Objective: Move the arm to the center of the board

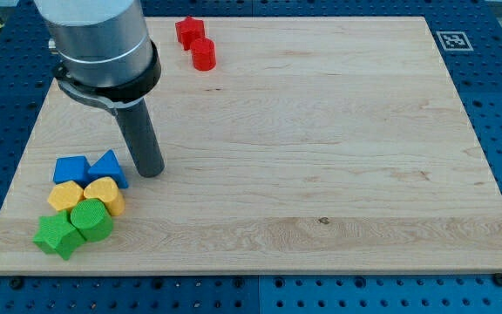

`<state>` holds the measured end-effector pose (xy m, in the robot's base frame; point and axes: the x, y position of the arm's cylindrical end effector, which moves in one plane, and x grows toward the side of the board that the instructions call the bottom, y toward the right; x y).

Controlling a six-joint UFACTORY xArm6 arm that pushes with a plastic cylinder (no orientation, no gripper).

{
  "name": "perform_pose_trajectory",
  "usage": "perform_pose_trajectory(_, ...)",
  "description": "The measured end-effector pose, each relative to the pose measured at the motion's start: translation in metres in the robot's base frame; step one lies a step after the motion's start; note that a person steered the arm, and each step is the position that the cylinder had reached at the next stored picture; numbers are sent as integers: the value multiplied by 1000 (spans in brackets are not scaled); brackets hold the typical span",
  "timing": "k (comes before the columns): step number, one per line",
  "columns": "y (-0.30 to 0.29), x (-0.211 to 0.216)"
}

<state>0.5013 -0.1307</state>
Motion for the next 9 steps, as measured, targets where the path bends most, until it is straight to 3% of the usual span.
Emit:
perform_pose_trajectory(7, 49, -8)
perform_pose_trajectory(9, 98, -33)
